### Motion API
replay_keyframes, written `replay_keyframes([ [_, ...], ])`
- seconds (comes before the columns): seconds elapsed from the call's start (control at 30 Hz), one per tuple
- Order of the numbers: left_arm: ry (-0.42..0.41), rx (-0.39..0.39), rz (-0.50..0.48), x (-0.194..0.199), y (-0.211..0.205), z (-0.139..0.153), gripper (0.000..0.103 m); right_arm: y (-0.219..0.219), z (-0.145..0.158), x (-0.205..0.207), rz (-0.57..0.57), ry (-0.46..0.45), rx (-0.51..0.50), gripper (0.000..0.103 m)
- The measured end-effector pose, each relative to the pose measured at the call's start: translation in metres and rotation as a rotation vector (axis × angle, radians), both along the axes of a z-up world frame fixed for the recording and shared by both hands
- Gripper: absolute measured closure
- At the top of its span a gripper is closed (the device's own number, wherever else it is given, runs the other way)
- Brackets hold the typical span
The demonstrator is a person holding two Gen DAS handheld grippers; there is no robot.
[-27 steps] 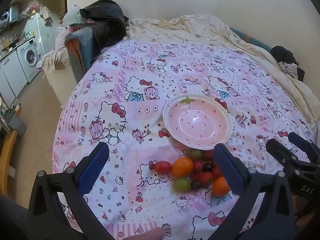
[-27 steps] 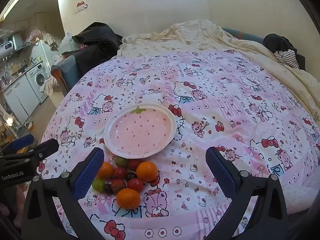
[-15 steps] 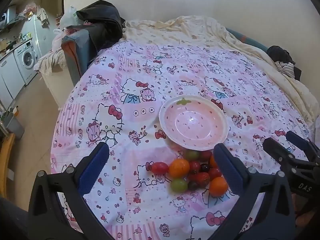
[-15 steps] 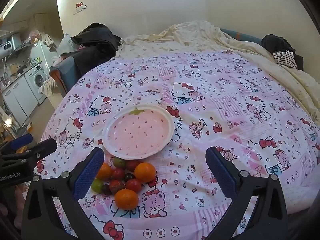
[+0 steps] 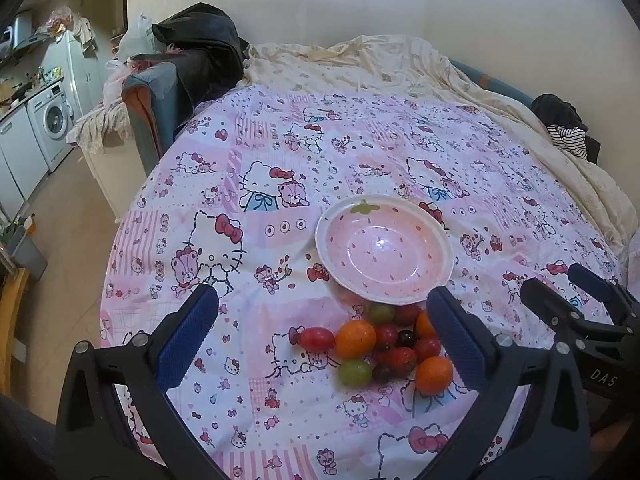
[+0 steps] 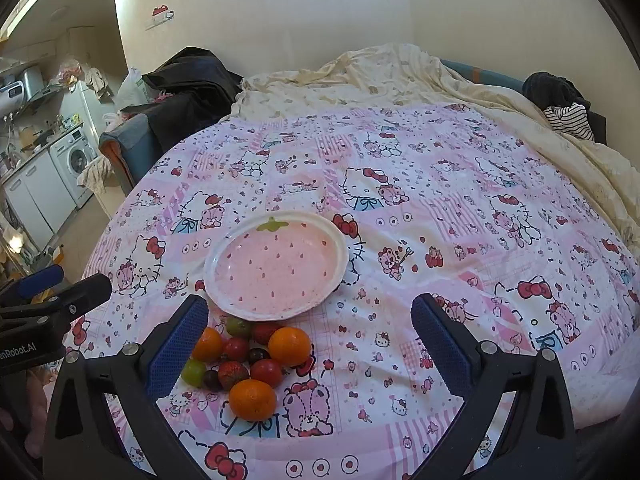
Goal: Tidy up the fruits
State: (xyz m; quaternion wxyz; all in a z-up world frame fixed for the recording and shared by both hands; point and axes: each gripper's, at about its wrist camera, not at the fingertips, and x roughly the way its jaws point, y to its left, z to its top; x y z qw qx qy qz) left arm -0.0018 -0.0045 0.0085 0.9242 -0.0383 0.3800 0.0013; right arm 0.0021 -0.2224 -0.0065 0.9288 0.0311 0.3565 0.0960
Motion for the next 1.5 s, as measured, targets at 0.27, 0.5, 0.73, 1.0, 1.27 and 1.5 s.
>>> replay_keyframes([
  [0.27,0.007,-0.012,0.002,0.0005,0.0008,-0.0003,0.0,0.0004,0.0005,-0.0008,-0.001,-0.003,-0.005,0.0],
  [0.5,0.015,-0.024,0.006,0.0014,0.004,-0.0032,0.0,-0.0031,0.0024,-0.0008,-0.019,-0.011,0.003,0.0],
  [0.73,0.0,-0.008,-0.003,0.0008,0.0014,-0.0037,0.0,-0.0062,0.0019,-0.0015,-0.031,-0.012,0.003,0.0],
  [1.0,-0.002,0.005,-0.003,0.0004,-0.0003,-0.0025,0.0,-0.0052,0.0022,-0.0036,-0.02,-0.024,0.0,0.0],
  [1.27,-0.005,0.007,0.0,-0.0012,-0.0009,-0.0016,0.0,-0.0036,0.0016,-0.005,-0.019,-0.025,0.004,0.0],
  [1.5,-0.005,0.004,-0.002,-0.0011,-0.0004,0.0001,0.0,-0.0042,0.0016,-0.0046,-0.019,-0.024,0.004,0.0],
])
